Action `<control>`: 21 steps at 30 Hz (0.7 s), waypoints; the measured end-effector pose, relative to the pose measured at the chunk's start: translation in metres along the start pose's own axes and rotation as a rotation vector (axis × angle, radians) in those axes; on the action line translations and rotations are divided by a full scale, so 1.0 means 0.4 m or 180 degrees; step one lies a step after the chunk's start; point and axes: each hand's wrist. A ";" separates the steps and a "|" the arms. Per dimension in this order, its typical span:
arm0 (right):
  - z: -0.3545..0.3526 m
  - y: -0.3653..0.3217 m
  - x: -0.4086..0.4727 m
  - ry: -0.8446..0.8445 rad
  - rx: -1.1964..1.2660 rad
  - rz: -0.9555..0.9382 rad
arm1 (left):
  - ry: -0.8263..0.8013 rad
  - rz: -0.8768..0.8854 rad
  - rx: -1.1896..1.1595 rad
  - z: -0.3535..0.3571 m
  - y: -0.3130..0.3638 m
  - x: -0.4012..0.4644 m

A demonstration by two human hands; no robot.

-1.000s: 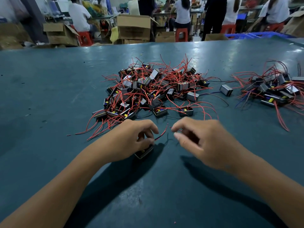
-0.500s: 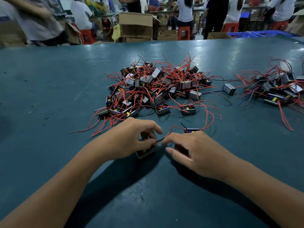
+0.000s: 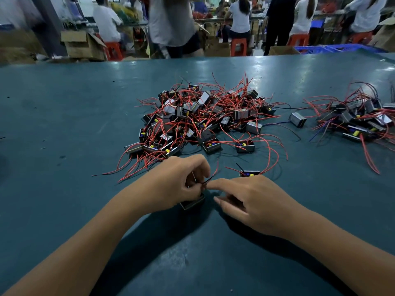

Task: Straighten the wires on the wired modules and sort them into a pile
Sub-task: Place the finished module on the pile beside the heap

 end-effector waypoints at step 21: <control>0.015 0.005 0.005 -0.0273 -0.0610 0.0543 | 0.0080 0.0042 0.0325 0.000 -0.009 0.002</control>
Point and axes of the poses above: each hand's wrist, its own x-axis towards the middle knuckle, its own z-axis out of the palm, y = z × x, and after that the axes turned 7 degrees about -z, right-handed
